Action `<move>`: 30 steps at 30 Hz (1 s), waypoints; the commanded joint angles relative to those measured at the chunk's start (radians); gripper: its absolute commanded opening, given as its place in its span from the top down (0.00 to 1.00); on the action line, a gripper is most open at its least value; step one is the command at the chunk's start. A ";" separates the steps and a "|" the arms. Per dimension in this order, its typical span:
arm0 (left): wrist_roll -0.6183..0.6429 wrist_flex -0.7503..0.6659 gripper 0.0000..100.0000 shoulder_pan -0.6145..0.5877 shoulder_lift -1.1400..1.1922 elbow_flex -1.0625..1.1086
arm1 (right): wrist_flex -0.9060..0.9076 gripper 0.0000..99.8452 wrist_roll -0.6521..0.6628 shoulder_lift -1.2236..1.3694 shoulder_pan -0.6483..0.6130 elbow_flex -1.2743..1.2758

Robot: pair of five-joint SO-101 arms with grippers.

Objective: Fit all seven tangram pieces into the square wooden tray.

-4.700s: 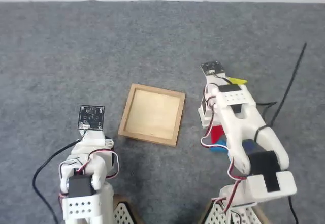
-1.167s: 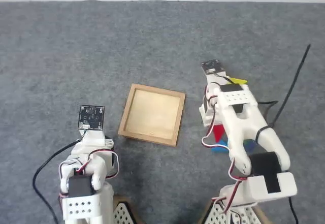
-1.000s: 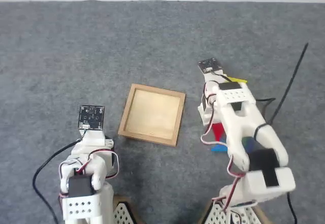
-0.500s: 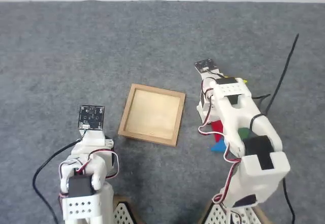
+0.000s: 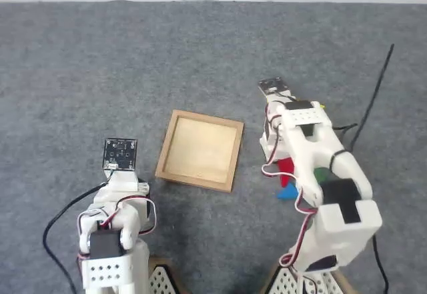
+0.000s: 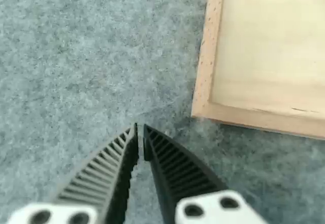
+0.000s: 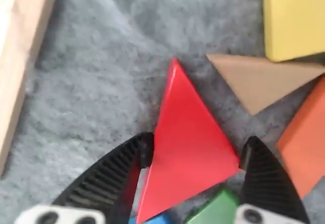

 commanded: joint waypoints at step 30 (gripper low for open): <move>0.017 0.005 0.98 -0.005 -0.018 -0.013 | -0.024 0.75 -0.049 -0.128 0.039 0.084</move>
